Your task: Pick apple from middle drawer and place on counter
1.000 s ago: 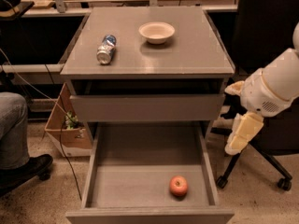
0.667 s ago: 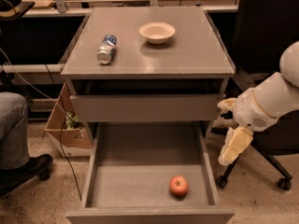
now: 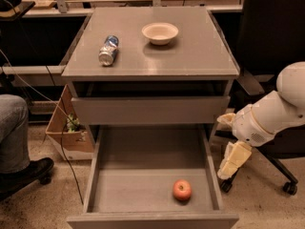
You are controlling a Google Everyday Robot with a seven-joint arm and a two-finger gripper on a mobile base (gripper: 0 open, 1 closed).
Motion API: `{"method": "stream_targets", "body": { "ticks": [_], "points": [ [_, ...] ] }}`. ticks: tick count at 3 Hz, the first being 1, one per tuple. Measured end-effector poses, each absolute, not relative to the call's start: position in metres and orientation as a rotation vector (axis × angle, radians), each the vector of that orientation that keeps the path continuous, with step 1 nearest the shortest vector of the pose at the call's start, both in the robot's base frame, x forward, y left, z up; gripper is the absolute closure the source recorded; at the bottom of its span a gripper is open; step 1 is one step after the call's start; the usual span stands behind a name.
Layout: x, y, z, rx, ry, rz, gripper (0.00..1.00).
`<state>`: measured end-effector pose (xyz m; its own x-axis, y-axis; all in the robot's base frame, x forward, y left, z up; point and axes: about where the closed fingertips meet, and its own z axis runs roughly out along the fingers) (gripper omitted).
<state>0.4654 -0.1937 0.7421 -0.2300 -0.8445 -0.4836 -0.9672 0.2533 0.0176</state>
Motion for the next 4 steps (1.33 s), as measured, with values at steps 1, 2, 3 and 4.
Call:
{"method": "stream_targets", "body": {
  "ticks": [1, 2, 3, 4],
  "points": [
    [0.470, -0.185, 0.686, -1.582, 2.150, 0.510, 0.00],
    [0.481, -0.178, 0.641, -1.535, 2.127, 0.541, 0.00],
    [0.494, -0.167, 0.592, -1.511, 2.096, 0.556, 0.00],
    [0.502, -0.160, 0.549, -1.509, 2.079, 0.545, 0.00]
  ]
}}
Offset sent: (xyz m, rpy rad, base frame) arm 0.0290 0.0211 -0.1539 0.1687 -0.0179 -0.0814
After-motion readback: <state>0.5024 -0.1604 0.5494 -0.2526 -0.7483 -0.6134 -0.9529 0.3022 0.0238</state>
